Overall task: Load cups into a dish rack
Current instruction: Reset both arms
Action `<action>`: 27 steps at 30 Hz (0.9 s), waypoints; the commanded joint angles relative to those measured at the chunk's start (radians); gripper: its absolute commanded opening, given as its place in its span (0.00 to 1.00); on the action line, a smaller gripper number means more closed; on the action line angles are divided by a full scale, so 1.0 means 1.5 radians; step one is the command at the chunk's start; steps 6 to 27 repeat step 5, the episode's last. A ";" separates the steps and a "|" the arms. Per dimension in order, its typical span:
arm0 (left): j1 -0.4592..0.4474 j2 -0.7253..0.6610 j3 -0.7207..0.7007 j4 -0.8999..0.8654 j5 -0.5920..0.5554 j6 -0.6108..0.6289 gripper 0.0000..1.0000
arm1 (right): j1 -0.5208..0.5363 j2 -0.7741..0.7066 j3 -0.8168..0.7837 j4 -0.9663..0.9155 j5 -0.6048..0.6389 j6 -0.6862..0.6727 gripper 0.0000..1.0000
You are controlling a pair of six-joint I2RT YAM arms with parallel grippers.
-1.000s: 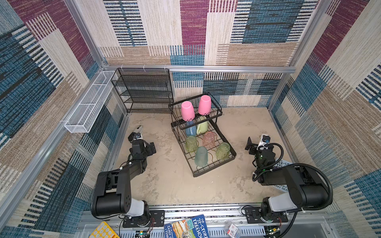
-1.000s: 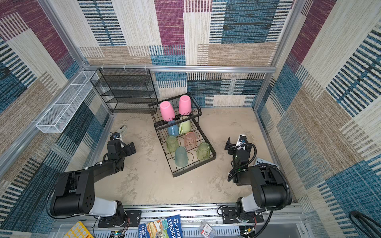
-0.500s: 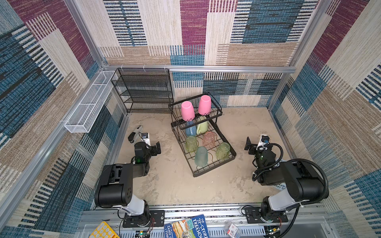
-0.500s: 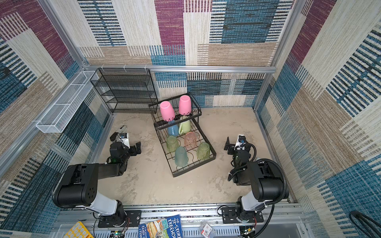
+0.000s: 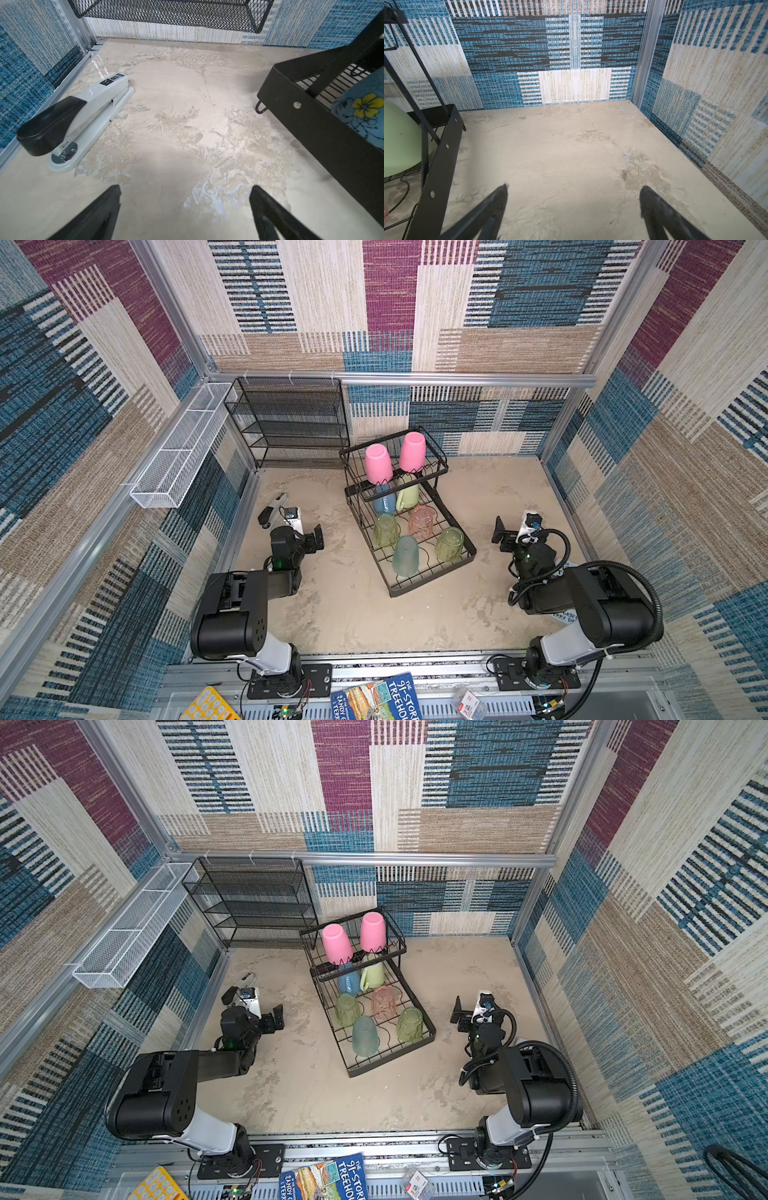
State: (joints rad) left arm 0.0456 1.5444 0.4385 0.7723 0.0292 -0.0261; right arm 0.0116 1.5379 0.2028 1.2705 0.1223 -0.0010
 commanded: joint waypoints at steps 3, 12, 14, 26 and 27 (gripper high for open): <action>0.000 -0.002 -0.002 0.019 0.000 0.016 0.99 | -0.001 0.001 0.004 0.012 -0.010 0.002 1.00; 0.000 -0.002 -0.001 0.019 0.000 0.016 0.99 | 0.000 -0.003 -0.001 0.019 -0.010 0.001 1.00; 0.000 -0.002 -0.001 0.019 0.000 0.016 0.99 | 0.000 -0.003 -0.001 0.019 -0.010 0.001 1.00; 0.000 -0.002 -0.001 0.019 0.000 0.016 0.99 | 0.000 -0.003 -0.001 0.019 -0.010 0.001 1.00; 0.000 -0.002 -0.001 0.019 0.000 0.016 0.99 | 0.000 -0.003 -0.001 0.019 -0.010 0.001 1.00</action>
